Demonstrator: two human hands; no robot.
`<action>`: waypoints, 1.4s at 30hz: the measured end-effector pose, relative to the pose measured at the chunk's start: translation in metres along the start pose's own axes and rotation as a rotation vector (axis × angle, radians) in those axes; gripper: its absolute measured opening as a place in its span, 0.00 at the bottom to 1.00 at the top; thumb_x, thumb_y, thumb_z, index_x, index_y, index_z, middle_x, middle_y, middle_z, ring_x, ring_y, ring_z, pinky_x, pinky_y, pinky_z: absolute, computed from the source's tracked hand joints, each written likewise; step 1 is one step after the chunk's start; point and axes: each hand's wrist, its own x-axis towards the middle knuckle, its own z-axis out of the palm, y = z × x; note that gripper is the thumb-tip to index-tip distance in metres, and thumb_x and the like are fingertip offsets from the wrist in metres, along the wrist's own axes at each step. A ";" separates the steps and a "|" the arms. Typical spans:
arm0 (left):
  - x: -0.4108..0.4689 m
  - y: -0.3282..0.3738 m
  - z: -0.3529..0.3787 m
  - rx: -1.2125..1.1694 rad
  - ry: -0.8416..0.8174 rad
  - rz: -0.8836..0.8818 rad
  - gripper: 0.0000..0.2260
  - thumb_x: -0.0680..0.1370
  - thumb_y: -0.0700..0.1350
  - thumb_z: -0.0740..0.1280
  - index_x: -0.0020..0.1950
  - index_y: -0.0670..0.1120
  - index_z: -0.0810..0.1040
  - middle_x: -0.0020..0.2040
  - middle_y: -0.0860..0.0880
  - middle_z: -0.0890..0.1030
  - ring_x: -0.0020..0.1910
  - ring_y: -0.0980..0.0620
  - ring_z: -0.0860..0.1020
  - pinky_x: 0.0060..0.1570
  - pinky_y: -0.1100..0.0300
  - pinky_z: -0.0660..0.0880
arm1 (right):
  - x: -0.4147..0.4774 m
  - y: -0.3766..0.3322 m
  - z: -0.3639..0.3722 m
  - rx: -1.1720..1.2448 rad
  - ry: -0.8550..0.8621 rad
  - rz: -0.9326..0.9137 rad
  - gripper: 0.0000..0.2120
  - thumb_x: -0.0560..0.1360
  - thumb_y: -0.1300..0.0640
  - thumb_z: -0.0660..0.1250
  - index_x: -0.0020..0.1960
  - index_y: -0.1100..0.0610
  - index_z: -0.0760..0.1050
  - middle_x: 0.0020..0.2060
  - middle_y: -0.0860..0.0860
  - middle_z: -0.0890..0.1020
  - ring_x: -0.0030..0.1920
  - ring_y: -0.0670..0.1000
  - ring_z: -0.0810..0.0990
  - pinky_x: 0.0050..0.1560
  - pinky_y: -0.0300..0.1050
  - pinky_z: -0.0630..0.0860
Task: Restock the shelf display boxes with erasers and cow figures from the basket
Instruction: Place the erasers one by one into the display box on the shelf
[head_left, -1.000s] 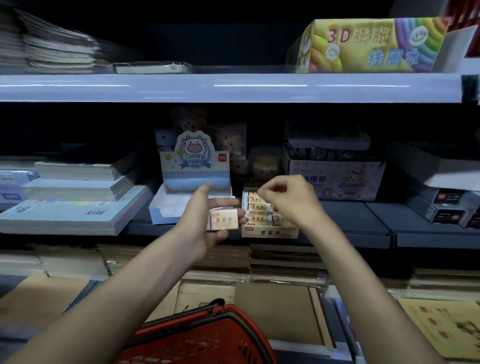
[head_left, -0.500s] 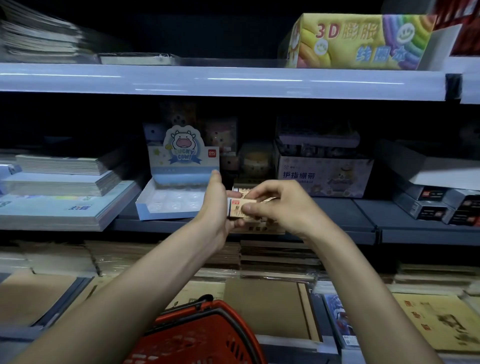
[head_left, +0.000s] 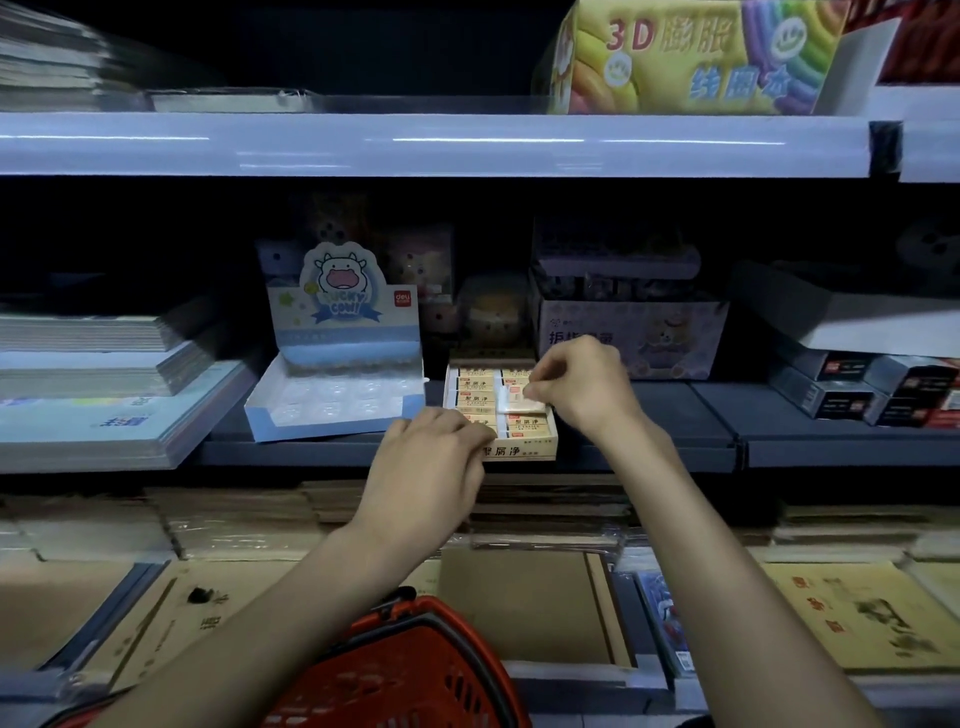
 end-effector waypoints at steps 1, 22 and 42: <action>0.000 -0.001 0.000 0.006 0.009 0.008 0.12 0.82 0.48 0.64 0.63 0.54 0.82 0.55 0.55 0.82 0.59 0.50 0.76 0.54 0.53 0.70 | 0.000 -0.001 0.004 -0.023 -0.001 -0.024 0.04 0.72 0.60 0.79 0.44 0.54 0.86 0.44 0.49 0.85 0.48 0.48 0.83 0.43 0.38 0.77; 0.008 0.003 -0.013 0.082 -0.118 0.047 0.12 0.83 0.48 0.61 0.63 0.51 0.79 0.56 0.50 0.81 0.61 0.47 0.75 0.59 0.53 0.66 | -0.049 -0.015 0.009 -0.333 0.032 -0.250 0.11 0.78 0.54 0.71 0.60 0.54 0.82 0.58 0.52 0.79 0.59 0.55 0.77 0.54 0.51 0.78; -0.304 -0.134 -0.059 0.179 -0.300 -0.362 0.35 0.78 0.67 0.56 0.80 0.49 0.64 0.76 0.40 0.68 0.74 0.37 0.68 0.69 0.37 0.69 | -0.227 -0.055 0.147 -0.395 -0.701 -0.706 0.38 0.79 0.32 0.61 0.82 0.48 0.56 0.80 0.52 0.58 0.79 0.55 0.59 0.77 0.52 0.61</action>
